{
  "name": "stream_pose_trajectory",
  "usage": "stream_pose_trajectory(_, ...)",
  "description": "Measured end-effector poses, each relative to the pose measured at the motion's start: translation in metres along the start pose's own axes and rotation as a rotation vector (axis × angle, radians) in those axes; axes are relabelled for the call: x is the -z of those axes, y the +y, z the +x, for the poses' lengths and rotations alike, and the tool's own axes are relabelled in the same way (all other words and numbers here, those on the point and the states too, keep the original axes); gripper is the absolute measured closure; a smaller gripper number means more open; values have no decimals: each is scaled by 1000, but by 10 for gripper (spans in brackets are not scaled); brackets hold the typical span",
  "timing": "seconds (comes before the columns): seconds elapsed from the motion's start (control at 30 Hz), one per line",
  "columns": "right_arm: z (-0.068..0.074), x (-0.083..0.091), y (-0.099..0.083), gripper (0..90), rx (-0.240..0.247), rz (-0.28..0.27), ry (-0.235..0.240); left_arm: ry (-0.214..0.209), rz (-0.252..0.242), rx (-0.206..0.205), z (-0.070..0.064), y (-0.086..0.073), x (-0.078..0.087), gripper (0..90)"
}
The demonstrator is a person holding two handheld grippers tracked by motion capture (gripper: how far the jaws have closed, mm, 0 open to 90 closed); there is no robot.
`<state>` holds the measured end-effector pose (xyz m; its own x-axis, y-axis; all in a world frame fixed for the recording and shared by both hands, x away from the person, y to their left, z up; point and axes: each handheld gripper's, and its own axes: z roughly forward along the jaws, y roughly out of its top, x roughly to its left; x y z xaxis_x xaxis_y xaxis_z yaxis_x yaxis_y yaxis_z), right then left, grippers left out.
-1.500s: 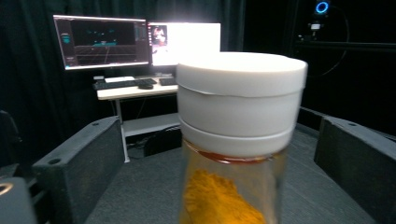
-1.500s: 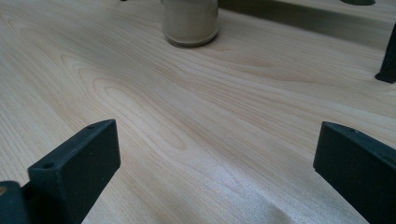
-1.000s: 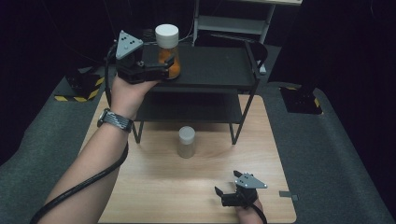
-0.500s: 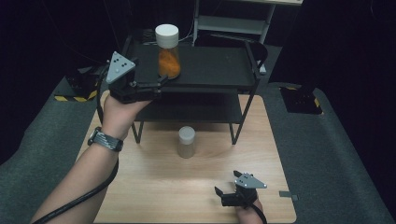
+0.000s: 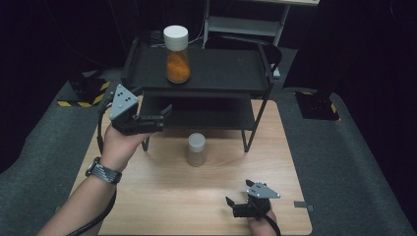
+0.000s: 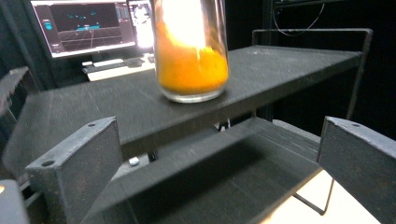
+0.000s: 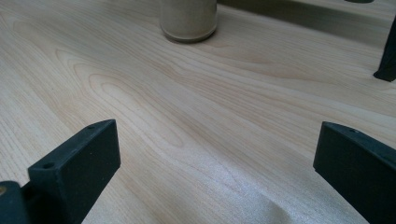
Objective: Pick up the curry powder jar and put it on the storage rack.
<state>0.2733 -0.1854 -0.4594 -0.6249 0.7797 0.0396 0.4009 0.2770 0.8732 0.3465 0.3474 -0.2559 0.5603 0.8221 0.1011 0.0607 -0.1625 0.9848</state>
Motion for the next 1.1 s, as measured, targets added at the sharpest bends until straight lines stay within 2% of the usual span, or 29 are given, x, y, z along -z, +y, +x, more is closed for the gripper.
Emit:
stream_pose_trajectory(0.1, 1, 0, 0, 2, 3, 0, -2, -3, 9, -2, -1, -6, 4, 3)
stream_pose_trajectory(0.17, 1, 0, 0, 2, 4, 1, -3, -16, 25, 15, -1, -17, 10, 3)
stream_pose_trajectory(0.2, 1, 0, 0, 2, 4, 1, -3, -16, 25, 15, -1, -17, 10, 3)
stream_pose_trajectory(0.23, 1, 0, 0, 2, 6, 1, -5, -10, 31, 6, -4, -24, 13, 3)
stream_pose_trajectory(0.27, 1, 0, 0, 2, 6, 1, -5, -10, 31, 6, -4, -24, 13, 3)
stream_pose_trajectory(0.6, 2, -1, 1, 2, 8, 5, -7, -9, 65, -28, -11, -67, 27, 3)
stream_pose_trajectory(0.67, 2, -1, 1, 2, 7, 6, -8, -11, 66, -28, -12, -72, 29, 3)
stream_pose_trajectory(0.7, 2, -1, 1, 2, 8, 7, -7, -19, 71, -21, -12, -81, 31, 3)
stream_pose_trajectory(0.87, 3, -1, 2, 2, 11, 8, -8, -33, 85, -8, -13, -103, 36, 3)
stream_pose_trajectory(1.1, 3, -1, 2, 2, 13, 11, -10, -46, 116, 5, -14, -122, 41, 3)
